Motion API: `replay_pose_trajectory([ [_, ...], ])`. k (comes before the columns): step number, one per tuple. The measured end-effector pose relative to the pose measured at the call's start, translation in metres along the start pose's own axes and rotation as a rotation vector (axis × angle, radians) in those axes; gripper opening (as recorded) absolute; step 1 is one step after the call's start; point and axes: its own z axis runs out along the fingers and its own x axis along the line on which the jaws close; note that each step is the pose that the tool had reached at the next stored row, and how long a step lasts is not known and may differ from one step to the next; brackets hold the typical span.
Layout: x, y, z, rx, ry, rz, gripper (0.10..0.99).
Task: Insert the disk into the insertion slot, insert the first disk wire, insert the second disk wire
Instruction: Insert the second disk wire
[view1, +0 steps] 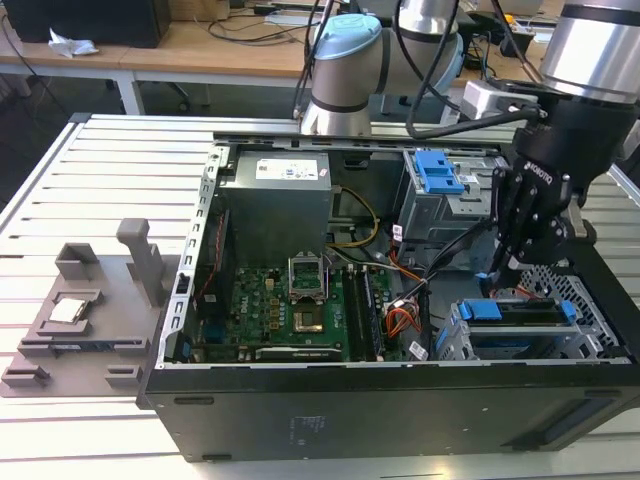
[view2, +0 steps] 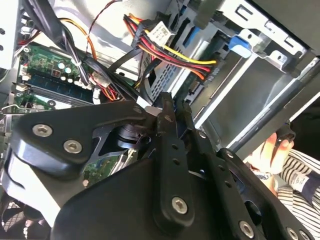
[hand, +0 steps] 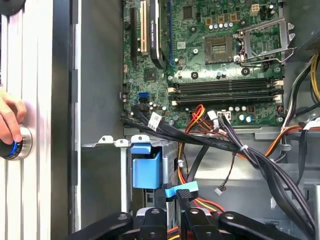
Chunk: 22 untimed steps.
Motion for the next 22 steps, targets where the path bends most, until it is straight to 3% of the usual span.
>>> replay_pose_trajectory([
  [6,0.0225,-0.0096,0.008,-0.013,-0.0284,-0.005,0.2],
  [9,0.029,-0.0106,0.0101,-0.014,-0.0285,-0.005,0.2],
  [19,0.0291,-0.0106,0.0101,-0.014,-0.0265,-0.005,0.2],
  [22,0.029,-0.0105,0.0103,-0.014,-0.0263,-0.005,0.275],
])
